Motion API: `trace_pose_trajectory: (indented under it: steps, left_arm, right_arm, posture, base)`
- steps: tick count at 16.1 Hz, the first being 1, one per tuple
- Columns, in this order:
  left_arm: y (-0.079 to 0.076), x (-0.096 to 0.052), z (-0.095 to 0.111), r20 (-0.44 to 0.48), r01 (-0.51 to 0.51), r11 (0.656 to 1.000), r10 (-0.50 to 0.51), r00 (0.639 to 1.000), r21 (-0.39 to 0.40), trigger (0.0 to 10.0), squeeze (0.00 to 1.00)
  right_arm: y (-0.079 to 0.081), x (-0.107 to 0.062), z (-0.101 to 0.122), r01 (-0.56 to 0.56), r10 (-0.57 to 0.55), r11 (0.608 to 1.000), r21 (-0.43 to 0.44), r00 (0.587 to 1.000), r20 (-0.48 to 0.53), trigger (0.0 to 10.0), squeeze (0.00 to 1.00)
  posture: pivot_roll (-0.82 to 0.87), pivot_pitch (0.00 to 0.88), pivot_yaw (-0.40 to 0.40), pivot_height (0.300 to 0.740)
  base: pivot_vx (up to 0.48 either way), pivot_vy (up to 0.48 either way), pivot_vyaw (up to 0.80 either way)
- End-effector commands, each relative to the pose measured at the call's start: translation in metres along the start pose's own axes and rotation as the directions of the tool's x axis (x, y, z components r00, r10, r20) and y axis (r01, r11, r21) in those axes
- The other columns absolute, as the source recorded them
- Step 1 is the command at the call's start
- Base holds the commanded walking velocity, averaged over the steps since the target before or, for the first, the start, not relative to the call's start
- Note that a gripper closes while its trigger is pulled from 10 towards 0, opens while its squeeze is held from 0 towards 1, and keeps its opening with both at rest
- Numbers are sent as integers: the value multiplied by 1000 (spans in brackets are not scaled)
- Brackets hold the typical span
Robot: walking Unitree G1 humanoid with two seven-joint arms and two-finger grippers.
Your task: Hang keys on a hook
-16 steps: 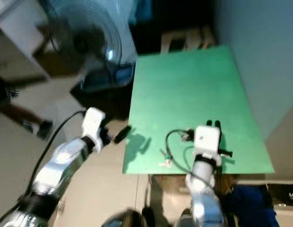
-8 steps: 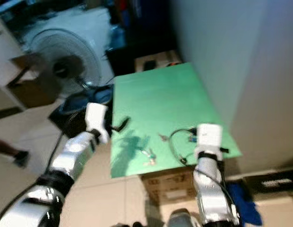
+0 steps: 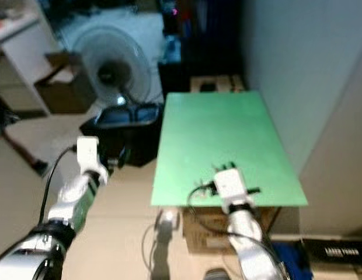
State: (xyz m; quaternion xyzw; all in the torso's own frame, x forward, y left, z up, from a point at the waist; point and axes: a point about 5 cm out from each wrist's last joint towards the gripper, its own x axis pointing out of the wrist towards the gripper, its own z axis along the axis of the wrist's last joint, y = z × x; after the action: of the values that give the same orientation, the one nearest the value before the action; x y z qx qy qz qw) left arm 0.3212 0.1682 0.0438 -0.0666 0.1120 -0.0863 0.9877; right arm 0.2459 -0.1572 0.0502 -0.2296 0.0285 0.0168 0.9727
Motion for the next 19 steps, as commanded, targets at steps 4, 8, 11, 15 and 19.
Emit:
trace_pose_trajectory:
  steps: [4, 8, 11, 15, 19]
  left_arm:
    - [-10, 2, 2, 27, 59, 997, -60, 998, 43, 10000, 0]
    - [-9, 0, 5, 89, 51, 999, -52, 995, 3, 10000, 0]
    - [-7, -5, 21, 228, 43, 999, -44, 973, 9, 10000, 0]
    - [-11, -3, 16, 170, 76, 996, -81, 982, 36, 10000, 0]
    - [-20, -2, 17, 160, 127, 987, -141, 977, 98, 10000, 0]
  right_arm:
    - [0, 1, 3, 32, -31, 999, -7, 999, 41, 10000, 0]
    - [-13, -2, 4, 190, -193, 980, 59, 980, 53, 10000, 0]
    - [-21, -10, 0, 309, -314, 945, 108, 949, 28, 10000, 0]
    - [-18, -6, -1, 311, -315, 944, 114, 949, 20, 10000, 0]
    - [-13, -4, -5, 291, -292, 950, 115, 956, -9, 10000, 0]
  posture:
    - [-279, 0, 158, 740]
    - [-280, 0, 148, 740]
    - [-281, 0, 153, 740]
    - [-275, 0, 160, 740]
    - [-271, 0, 159, 740]
  base:
    - [0, 0, 0]
    - [0, 0, 0]
    - [0, 0, 0]
    - [0, 0, 0]
    - [0, -181, 0]
